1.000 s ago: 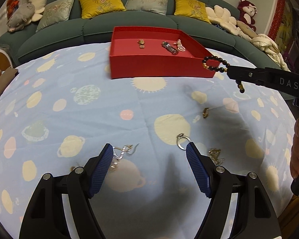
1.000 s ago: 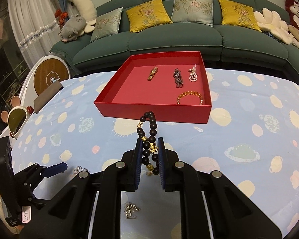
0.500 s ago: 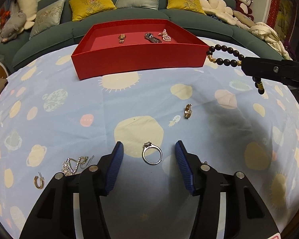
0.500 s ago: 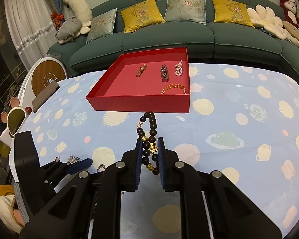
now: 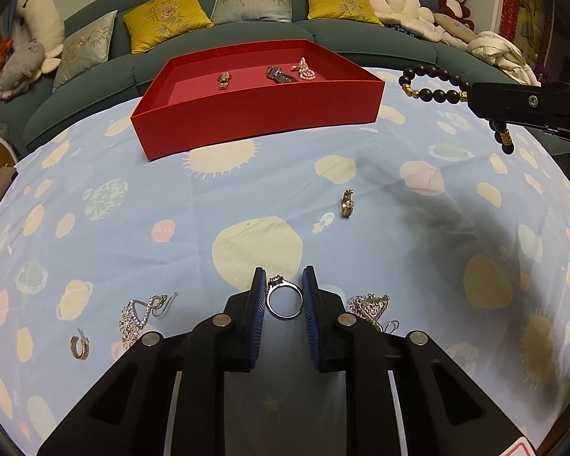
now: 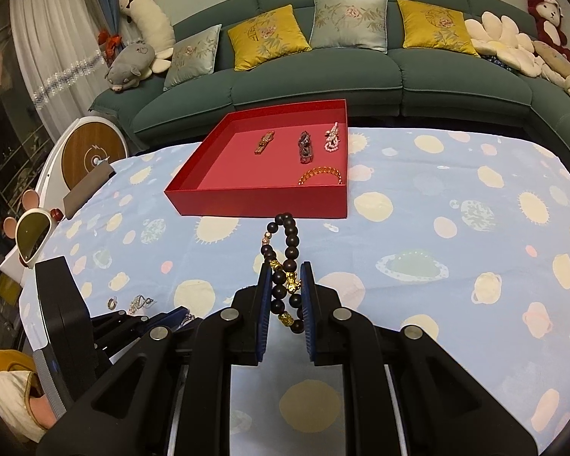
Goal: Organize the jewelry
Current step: 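Carry the ring in the left tool while the right tool carries the bracelet to the red box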
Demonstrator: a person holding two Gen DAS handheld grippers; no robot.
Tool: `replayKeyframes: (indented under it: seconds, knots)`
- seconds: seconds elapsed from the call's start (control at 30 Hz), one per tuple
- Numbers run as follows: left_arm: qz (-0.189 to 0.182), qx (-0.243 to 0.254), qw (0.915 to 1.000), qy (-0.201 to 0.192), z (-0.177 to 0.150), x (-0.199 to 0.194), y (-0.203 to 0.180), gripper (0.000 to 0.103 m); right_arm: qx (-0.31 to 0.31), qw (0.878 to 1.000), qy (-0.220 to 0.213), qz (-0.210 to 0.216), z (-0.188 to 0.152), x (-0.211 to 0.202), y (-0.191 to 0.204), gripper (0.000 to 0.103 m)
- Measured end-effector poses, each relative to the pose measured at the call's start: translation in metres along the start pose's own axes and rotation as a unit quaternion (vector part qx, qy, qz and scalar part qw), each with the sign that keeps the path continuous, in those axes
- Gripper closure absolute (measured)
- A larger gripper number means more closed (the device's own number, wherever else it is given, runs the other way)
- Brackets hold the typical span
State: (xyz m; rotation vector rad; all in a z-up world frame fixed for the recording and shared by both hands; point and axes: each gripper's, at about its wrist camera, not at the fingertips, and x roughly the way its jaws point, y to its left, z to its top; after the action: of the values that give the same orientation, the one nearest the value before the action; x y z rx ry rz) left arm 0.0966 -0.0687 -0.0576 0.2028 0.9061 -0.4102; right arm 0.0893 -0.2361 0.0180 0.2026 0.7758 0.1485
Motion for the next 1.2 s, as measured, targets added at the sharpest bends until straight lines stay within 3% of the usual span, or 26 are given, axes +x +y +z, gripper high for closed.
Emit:
replayKeyframes:
  seconds: [0.1, 0.33, 0.53, 0.63, 0.77, 0.9, 1.2]
  knots:
    - [-0.009, -0.011, 0.9999, 0.002, 0.002, -0.007, 0.003, 0.086, -0.001, 1.000, -0.004, 0.003, 0.001, -0.003, 0.002, 0.089]
    - [-0.015, -0.032, 0.9989, -0.032, 0.027, -0.046, 0.014, 0.086, -0.003, 0.999, -0.031, 0.019, 0.016, -0.018, 0.011, 0.089]
    - [-0.012, -0.051, 0.9943, -0.093, 0.087, -0.090, 0.037, 0.086, 0.004, 0.997, -0.070, 0.031, 0.057, -0.027, 0.019, 0.089]
    - [-0.014, -0.054, 0.9920, -0.113, 0.125, -0.094, 0.049, 0.086, 0.010, 0.996, -0.082, 0.044, 0.087, -0.021, 0.020, 0.089]
    - [0.002, -0.055, 0.9909, -0.123, 0.172, -0.069, 0.066, 0.086, 0.010, 0.996, -0.078, 0.045, 0.128, 0.010, 0.023, 0.089]
    - [-0.008, -0.080, 0.9912, -0.105, 0.204, -0.020, 0.087, 0.086, 0.022, 0.998, -0.053, 0.040, 0.153, 0.064, 0.018, 0.089]
    - [0.006, -0.107, 0.9929, -0.050, 0.222, 0.070, 0.110, 0.086, 0.073, 0.996, 0.020, 0.040, 0.156, 0.172, 0.001, 0.089]
